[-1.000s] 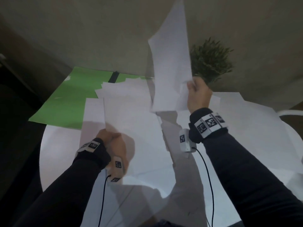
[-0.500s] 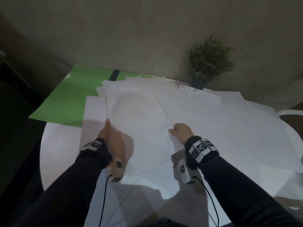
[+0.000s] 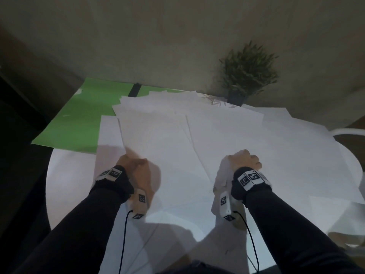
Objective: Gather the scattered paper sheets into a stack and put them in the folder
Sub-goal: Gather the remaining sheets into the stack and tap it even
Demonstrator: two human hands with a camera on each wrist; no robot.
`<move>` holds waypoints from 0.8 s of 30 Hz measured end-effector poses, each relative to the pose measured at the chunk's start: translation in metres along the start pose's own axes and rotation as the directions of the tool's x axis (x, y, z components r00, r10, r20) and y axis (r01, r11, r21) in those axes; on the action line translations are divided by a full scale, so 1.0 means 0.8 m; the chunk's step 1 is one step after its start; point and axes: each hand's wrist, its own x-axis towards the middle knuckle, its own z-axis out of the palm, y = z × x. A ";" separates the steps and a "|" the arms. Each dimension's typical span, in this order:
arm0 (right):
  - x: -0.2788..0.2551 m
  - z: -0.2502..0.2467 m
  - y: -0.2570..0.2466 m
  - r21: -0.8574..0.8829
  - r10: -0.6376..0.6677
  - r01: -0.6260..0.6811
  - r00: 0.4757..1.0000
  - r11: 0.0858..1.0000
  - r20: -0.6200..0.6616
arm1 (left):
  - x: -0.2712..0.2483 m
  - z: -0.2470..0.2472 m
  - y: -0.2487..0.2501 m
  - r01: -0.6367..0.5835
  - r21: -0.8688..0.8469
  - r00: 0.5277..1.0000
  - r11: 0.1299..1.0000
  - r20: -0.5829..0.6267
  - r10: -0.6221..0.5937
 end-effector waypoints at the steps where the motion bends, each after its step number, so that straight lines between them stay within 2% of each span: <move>1: 0.003 0.005 0.001 0.017 0.033 -0.033 0.999 0.999 0.010 | -0.001 0.001 0.000 0.000 0.008 1.000 1.000 -0.006 0.000; 4: -0.008 0.027 -0.001 -0.048 -0.055 0.061 0.991 0.997 0.119 | 0.000 0.003 -0.001 -0.012 0.013 1.000 1.000 -0.018 0.013; 7: -0.024 0.049 -0.010 -0.124 -0.187 0.204 0.973 0.971 0.138 | 0.000 0.003 -0.002 -0.009 -0.002 1.000 1.000 -0.023 0.009; 9: -0.030 0.058 -0.017 -0.114 -0.230 0.244 0.965 0.963 0.123 | -0.001 0.004 -0.001 -0.010 0.004 1.000 1.000 -0.022 0.010; 12: -0.031 0.051 -0.022 0.001 -0.267 0.267 0.964 0.964 -0.010 | -0.002 0.004 -0.001 -0.012 0.015 1.000 1.000 -0.028 0.013; 14: -0.029 0.044 -0.020 0.077 -0.238 0.241 0.970 0.968 -0.044 | -0.004 0.004 -0.001 -0.014 0.014 0.999 1.000 -0.034 0.015; 16: -0.024 0.036 -0.017 0.194 -0.196 0.183 0.980 0.964 0.046 | -0.004 0.005 -0.001 -0.016 0.020 0.999 1.000 -0.038 0.016; 19: -0.009 0.031 -0.016 0.381 -0.203 0.111 0.956 0.918 0.211 | -0.005 0.006 0.000 -0.015 0.020 0.999 1.000 -0.043 0.015; 22: -0.005 0.026 -0.027 0.456 -0.229 0.086 0.935 0.886 0.270 | -0.006 0.005 0.001 -0.021 0.003 0.999 1.000 -0.038 0.021; 24: -0.008 0.021 -0.038 0.470 -0.292 0.154 0.926 0.869 0.237 | -0.008 0.006 0.001 -0.025 -0.004 0.999 1.000 -0.032 0.025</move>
